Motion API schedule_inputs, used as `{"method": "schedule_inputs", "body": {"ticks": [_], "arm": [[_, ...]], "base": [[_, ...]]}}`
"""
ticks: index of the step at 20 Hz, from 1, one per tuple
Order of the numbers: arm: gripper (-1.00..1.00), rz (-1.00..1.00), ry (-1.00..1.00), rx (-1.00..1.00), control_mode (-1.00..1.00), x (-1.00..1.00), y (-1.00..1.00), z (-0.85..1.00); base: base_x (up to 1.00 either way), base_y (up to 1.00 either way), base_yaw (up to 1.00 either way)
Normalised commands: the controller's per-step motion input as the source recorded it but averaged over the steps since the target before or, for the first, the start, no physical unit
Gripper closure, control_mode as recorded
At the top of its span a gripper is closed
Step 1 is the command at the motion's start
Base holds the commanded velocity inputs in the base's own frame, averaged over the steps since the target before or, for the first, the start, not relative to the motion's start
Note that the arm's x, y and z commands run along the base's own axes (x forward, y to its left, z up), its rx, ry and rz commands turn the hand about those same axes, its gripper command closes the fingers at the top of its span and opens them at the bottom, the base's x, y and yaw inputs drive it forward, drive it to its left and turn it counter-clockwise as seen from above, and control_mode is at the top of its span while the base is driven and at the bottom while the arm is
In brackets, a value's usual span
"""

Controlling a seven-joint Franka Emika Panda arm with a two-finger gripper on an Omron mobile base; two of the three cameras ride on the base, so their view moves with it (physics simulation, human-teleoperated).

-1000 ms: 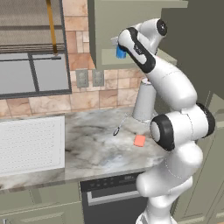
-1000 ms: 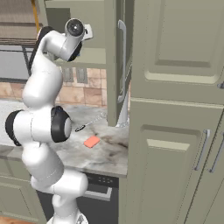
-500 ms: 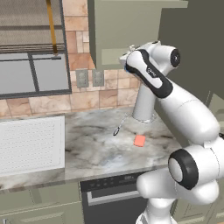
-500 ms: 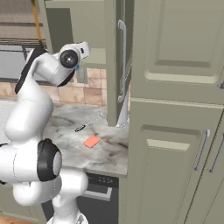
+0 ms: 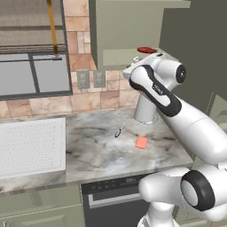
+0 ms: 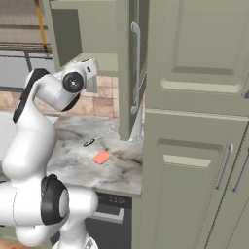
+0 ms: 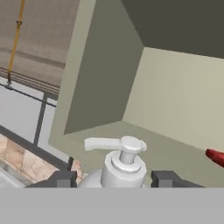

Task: Pick the bar soap and soap dispenser from the cabinet and place them on the counter.

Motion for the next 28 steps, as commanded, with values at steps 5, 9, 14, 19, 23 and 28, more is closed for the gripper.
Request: {"method": "schedule_inputs", "body": {"ticks": [5, 9, 14, 19, 23, 28], "arm": [[1.0, 0.0, 0.14, 0.0, -1.0, 0.01, 0.0, -0.18], [1.0, 0.0, 0.19, 0.0, -1.0, 0.07, 0.0, -0.13], [1.0, 0.0, 0.11, 0.0, -1.0, 0.08, 0.01, -0.25], [1.0, 0.0, 0.0, 0.03, -1.0, 0.18, 0.14, -0.32], [1.0, 0.0, 0.0, 0.03, -1.0, 0.16, 0.09, -0.34], [1.0, 0.0, 0.0, 0.02, -1.0, 0.02, 0.0, -0.51]], "base": [[0.0, 0.0, 0.0], [0.0, 0.0, 0.0], [0.0, 0.0, 0.0], [0.0, 0.0, 0.0], [0.0, 0.0, 0.0], [0.0, 0.0, 0.0]]}}
